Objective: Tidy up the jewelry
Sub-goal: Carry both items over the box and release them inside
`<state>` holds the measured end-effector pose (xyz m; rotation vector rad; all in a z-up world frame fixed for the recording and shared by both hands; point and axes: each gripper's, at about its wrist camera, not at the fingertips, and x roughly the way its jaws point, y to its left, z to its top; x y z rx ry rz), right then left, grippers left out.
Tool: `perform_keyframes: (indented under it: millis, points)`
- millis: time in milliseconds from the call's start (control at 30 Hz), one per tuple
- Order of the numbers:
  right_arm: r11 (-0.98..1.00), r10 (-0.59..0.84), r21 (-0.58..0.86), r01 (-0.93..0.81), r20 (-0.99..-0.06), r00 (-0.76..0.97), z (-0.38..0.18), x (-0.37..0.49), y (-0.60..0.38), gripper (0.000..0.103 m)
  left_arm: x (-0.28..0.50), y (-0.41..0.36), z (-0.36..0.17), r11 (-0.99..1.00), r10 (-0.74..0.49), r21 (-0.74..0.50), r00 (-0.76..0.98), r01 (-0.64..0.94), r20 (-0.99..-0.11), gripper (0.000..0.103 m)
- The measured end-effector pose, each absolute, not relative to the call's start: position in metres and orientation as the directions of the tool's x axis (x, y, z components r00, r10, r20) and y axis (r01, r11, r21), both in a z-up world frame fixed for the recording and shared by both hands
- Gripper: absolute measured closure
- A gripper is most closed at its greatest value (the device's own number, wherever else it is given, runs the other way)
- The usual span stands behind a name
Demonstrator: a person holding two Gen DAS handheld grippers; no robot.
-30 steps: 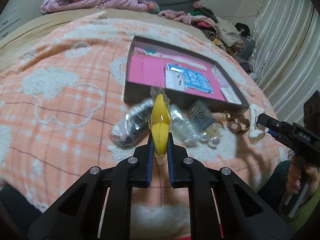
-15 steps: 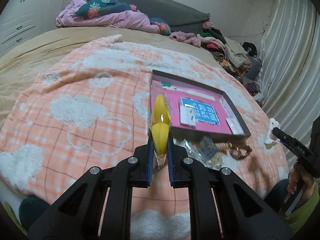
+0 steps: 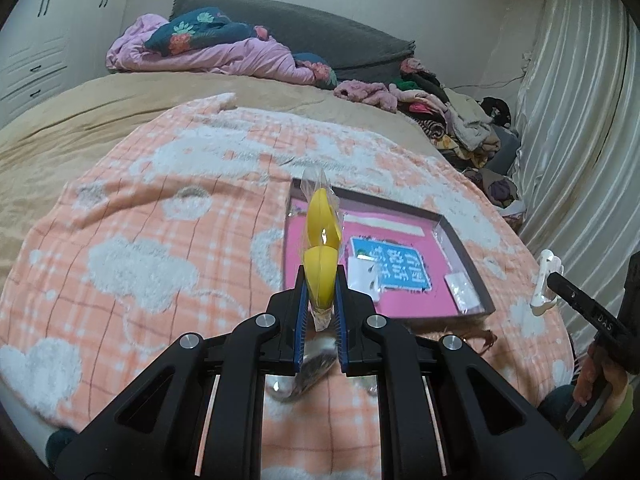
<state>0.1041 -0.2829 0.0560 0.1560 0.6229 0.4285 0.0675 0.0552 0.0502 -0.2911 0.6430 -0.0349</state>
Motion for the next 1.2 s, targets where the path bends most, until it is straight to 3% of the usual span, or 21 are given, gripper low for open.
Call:
perform_keyframes:
  millis: [1200]
  points:
    - [0.839, 0.543, 0.243, -0.487, -0.419, 0.727, 0.116, 0.165, -0.236, 0.066, 0.133, 0.003, 0.069, 0.969, -0.136, -0.246, 0.818, -0.007, -0.559, 0.097]
